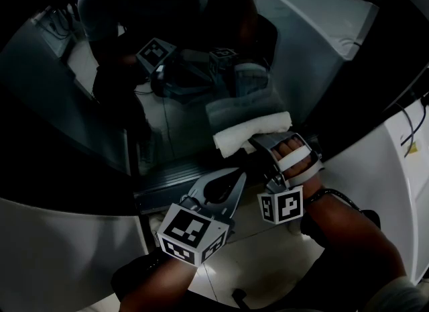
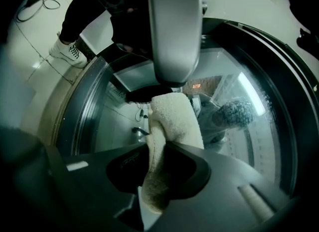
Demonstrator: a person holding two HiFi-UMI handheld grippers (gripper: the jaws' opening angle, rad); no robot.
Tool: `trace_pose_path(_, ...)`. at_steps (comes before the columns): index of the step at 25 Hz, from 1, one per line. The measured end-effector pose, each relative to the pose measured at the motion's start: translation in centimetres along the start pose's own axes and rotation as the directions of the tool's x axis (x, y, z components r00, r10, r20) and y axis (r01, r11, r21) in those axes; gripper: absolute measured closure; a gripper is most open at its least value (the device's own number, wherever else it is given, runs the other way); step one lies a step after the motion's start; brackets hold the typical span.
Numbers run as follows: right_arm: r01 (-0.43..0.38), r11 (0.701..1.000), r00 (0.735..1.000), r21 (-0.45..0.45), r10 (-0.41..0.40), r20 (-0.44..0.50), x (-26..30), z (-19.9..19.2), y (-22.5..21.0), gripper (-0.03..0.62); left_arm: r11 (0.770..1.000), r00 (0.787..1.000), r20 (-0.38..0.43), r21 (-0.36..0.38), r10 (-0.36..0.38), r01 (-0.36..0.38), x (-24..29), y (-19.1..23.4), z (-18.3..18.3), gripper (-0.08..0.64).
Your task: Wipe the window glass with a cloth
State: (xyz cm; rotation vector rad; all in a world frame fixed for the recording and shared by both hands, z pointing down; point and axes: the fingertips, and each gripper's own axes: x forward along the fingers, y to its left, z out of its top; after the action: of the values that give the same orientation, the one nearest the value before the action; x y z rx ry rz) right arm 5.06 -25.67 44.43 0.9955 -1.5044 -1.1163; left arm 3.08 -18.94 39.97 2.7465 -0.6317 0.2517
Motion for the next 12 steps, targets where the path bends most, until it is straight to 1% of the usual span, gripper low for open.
trace_pose_path(12,-0.028,1.0,1.0,0.004,0.028,0.013,0.32,0.05,0.3,0.511,1.0,1.0,0.001,0.004,-0.001,0.001,0.09,0.23,-0.21,0.543)
